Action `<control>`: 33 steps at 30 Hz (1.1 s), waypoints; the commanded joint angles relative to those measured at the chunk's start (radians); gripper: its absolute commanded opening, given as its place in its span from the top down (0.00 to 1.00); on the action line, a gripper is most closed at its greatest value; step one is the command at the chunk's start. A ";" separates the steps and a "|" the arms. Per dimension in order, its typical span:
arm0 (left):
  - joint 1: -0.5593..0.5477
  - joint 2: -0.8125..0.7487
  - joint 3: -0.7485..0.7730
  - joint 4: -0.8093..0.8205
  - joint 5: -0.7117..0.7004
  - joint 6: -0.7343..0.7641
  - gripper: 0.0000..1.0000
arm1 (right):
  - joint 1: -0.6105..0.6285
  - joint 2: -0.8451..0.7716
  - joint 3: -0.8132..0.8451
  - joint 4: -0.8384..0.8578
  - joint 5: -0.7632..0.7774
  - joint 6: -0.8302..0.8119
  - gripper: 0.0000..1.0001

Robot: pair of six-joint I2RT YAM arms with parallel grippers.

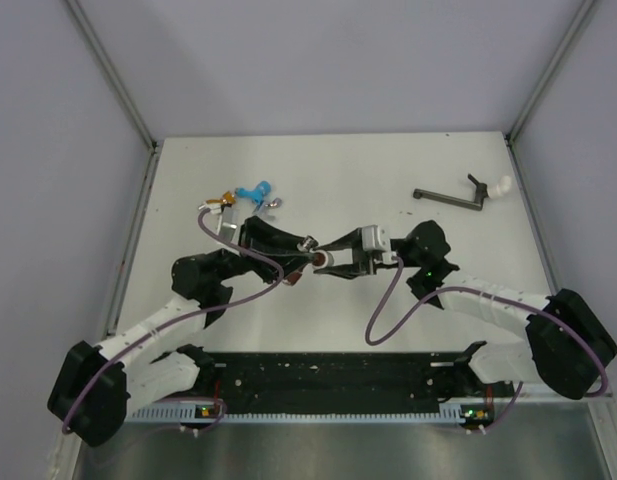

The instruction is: Install the water faucets

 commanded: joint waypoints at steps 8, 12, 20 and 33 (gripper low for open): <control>-0.005 -0.002 0.206 0.065 0.450 0.016 1.00 | -0.059 -0.024 0.133 -0.063 -0.344 0.182 1.00; -0.001 -0.064 0.212 -0.209 0.337 0.163 0.79 | -0.062 -0.086 0.119 -0.265 -0.176 -0.006 1.00; -0.002 -0.206 0.191 -0.645 -0.036 0.414 0.56 | -0.064 -0.135 0.126 -0.418 0.020 -0.109 1.00; -0.002 -0.230 0.146 -0.834 -0.255 0.461 0.30 | -0.064 -0.133 0.120 -0.381 0.055 -0.074 1.00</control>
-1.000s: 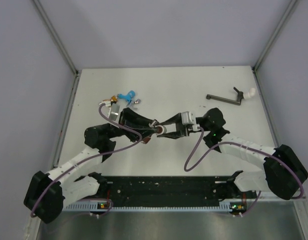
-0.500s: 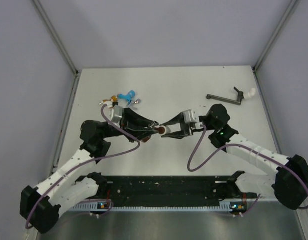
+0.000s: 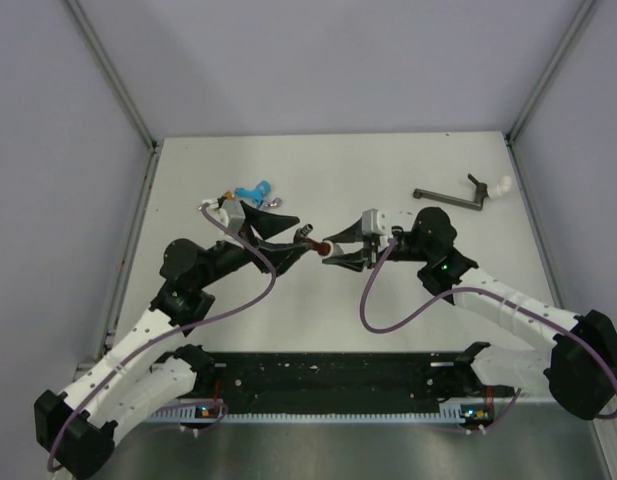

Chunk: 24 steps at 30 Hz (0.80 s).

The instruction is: Install the water faucets

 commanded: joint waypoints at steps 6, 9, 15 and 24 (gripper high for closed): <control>-0.004 0.057 -0.007 0.017 0.030 0.040 0.44 | -0.009 -0.009 0.017 0.052 -0.037 0.002 1.00; -0.002 0.077 -0.003 0.056 0.118 0.031 0.60 | -0.009 -0.001 0.026 0.025 -0.071 -0.006 1.00; -0.002 0.080 -0.039 0.183 0.277 0.012 1.00 | -0.024 0.054 0.068 0.002 -0.237 0.051 1.00; -0.004 -0.004 -0.095 0.209 0.023 -0.050 1.00 | -0.064 0.027 0.066 0.043 -0.192 0.110 0.34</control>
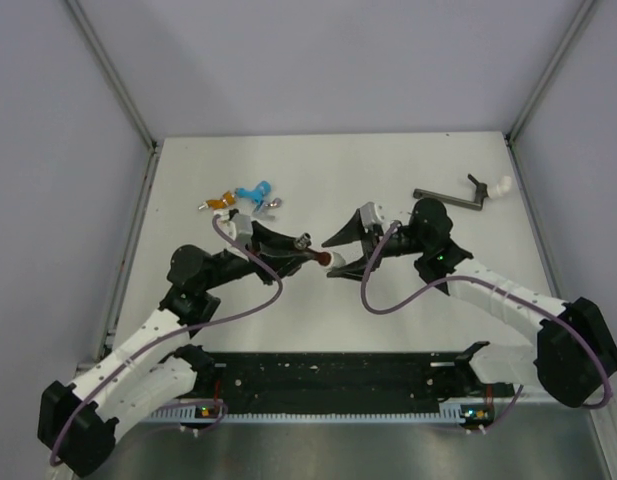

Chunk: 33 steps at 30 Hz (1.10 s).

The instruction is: Install the water faucets

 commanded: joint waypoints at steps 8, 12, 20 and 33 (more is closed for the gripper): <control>-0.008 -0.097 -0.102 0.223 -0.486 -0.332 1.00 | -0.001 -0.217 -0.170 0.241 0.335 -0.103 0.13; -0.010 -0.065 -0.096 0.210 -0.569 -0.506 1.00 | 0.057 -0.261 -0.230 0.269 0.481 -0.235 0.12; -0.013 -0.013 -0.091 0.213 -0.585 -0.670 1.00 | 0.153 -0.229 -0.243 0.283 0.688 -0.399 0.11; -0.013 -0.020 -0.068 0.181 -0.563 -0.664 1.00 | 0.165 -0.151 -0.209 0.295 0.642 -0.409 0.35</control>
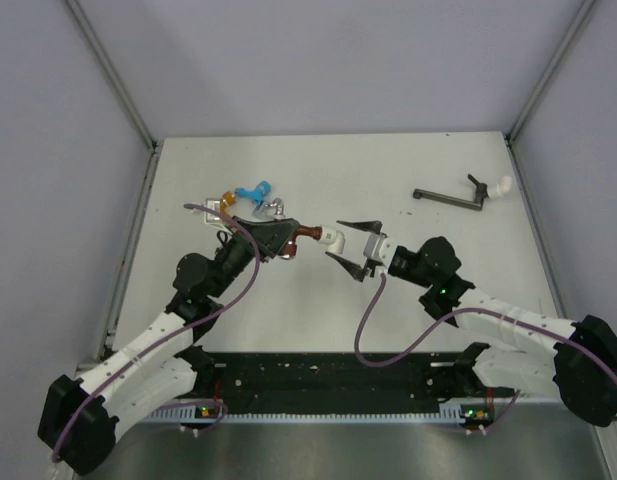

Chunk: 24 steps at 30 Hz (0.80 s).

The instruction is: Install the water faucets

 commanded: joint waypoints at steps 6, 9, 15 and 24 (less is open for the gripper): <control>-0.001 -0.024 0.050 0.073 0.044 0.114 1.00 | 0.015 0.020 0.047 0.047 -0.072 0.051 0.91; 0.001 -0.033 0.067 0.040 0.104 0.261 1.00 | 0.013 0.008 0.080 -0.020 -0.107 0.095 1.00; 0.001 -0.074 0.035 0.090 0.397 0.597 1.00 | -0.103 0.042 0.166 -0.073 -0.303 0.475 1.00; -0.001 -0.093 0.047 0.056 0.660 0.704 1.00 | -0.287 0.209 0.261 0.194 -0.644 1.102 0.76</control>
